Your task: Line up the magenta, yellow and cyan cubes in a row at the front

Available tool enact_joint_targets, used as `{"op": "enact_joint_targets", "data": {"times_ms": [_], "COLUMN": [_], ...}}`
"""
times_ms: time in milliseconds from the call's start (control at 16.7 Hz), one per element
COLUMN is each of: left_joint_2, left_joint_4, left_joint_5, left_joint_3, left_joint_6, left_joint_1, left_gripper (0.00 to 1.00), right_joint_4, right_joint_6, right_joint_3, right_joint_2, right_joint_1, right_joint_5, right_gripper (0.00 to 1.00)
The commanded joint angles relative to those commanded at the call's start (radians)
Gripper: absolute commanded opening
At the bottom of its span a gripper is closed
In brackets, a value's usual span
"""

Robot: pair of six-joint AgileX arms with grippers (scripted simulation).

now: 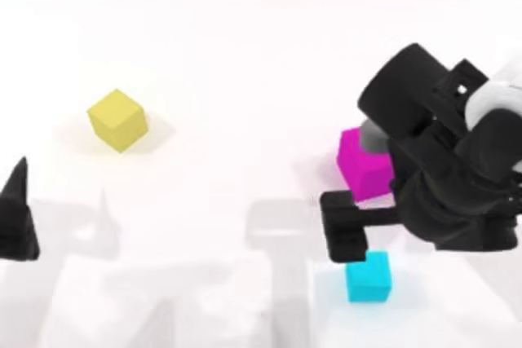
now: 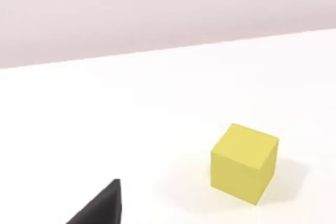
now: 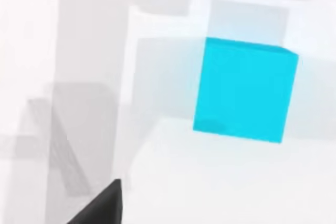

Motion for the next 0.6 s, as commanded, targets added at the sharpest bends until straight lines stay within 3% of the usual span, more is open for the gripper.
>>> {"op": "enact_joint_targets", "data": {"times_ms": [300, 600], "left_joint_2": [0.493, 1.132], "left_joint_4": [-0.364, -0.773], "left_joint_5": [0.024, 0.013], "left_joint_3": [0.436, 0.915], "left_joint_6": [0.119, 0.250], "left_joint_1": [-0.074, -0.124], "left_gripper": [1.00, 1.00], "right_joint_4": [0.213, 0.465], "right_joint_6": [-0.143, -0.313], "right_joint_3": [-0.296, -0.642], "right_joint_2": [-0.400, -0.862], "right_joint_1": [-0.056, -0.209], "right_joint_5": [-0.012, -0.026], "right_gripper": [1.00, 1.00]}}
